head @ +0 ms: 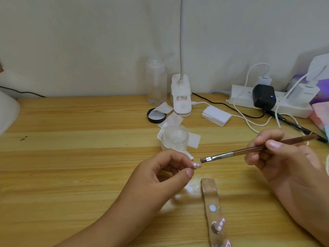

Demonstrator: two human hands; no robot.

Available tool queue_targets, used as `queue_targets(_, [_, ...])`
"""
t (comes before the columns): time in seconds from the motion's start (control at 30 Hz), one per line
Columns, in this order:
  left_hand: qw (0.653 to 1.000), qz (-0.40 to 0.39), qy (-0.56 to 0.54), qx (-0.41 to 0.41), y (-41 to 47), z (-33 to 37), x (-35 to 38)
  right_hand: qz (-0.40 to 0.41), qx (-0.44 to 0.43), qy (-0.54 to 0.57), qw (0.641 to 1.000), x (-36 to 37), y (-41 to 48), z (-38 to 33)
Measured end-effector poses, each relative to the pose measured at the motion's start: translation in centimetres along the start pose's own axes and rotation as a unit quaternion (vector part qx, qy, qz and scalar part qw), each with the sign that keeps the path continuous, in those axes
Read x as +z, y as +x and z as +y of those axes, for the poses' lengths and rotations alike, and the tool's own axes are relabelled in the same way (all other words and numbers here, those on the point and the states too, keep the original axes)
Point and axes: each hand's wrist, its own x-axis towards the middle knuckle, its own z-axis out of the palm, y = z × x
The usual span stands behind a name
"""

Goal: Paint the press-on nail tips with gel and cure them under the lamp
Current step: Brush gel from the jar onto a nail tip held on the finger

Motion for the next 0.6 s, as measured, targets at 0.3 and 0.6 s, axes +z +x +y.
queue_targets(0.3, [1.000,-0.002,-0.004,-0.001,0.06,0.05,0.13,-0.018,-0.007,-0.034,0.999,0.20,-0.04,0.25])
queue_targets(0.6, [1.000,0.008,-0.013,-0.002,0.08,0.14,0.03,0.004,-0.027,-0.064,0.998,-0.18,0.01,0.27])
